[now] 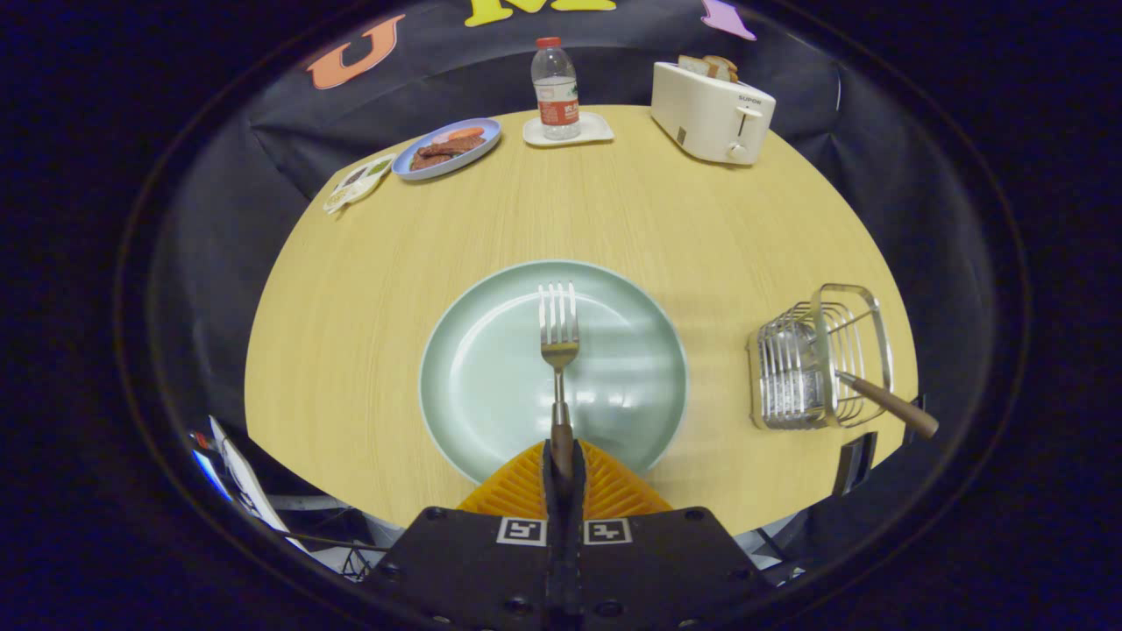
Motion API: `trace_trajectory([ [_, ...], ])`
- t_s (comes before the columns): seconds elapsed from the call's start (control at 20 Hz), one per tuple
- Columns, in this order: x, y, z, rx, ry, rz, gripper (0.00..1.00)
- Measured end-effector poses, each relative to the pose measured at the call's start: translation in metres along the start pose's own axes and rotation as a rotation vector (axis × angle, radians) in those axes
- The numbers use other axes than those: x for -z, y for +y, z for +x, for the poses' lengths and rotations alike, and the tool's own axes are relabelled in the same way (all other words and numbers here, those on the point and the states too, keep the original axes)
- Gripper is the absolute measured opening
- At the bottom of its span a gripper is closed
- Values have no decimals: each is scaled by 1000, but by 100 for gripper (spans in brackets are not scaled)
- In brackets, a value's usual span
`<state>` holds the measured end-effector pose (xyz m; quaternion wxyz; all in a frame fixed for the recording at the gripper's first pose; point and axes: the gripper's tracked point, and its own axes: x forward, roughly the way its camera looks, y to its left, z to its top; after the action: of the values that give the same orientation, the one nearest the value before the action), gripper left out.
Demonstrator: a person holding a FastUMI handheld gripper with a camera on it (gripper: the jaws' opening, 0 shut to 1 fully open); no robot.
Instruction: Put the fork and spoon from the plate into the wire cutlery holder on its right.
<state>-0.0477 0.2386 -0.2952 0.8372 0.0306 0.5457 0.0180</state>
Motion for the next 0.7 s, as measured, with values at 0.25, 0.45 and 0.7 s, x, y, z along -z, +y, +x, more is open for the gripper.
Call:
trace_trajectory([
  [0.25, -34, -47, -54, 21, 6, 1, 1],
  [0.45, -50, -93, -89, 38, 48, 19, 1],
  [0.7, -41, -145, -110, 54, 178, 29, 1],
])
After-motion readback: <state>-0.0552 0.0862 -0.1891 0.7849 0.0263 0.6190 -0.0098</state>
